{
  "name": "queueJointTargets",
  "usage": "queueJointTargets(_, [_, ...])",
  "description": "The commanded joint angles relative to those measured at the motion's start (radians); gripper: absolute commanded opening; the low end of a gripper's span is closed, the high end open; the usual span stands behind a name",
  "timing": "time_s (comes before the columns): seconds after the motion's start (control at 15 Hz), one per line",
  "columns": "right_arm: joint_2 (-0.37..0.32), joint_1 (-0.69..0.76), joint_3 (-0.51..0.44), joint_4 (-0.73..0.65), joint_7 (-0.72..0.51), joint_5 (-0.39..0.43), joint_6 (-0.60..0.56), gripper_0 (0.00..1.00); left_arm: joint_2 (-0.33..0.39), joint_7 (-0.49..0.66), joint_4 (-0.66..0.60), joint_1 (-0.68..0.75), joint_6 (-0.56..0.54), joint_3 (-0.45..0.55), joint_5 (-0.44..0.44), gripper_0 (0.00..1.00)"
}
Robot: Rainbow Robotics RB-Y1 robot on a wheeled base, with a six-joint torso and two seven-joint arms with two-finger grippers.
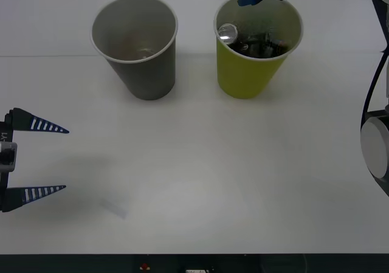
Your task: Put the can into the green bin and the plastic bottle into the gray bin
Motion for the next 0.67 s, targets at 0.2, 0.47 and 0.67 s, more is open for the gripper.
queueJointTargets(0.2, [0.0, 0.07, -0.006, -0.139, -0.023, -0.025, 0.0, 1.0, 0.0, 0.0, 0.0, 0.0, 0.0, 0.0, 0.0, 1.0])
queueJointTargets(0.47, [0.0, 0.151, -0.044, -0.26, -0.023, -0.096, 0.0, 1.0, 0.0, 0.0, 0.0, 0.0, 0.0, 0.0, 0.0, 1.0])
queueJointTargets(0.67, [0.0, 0.223, -0.066, -0.366, -0.01, -0.119, 0.0, 1.0, 0.0, 0.0, 0.0, 0.0, 0.0, 0.0, 0.0, 1.0])
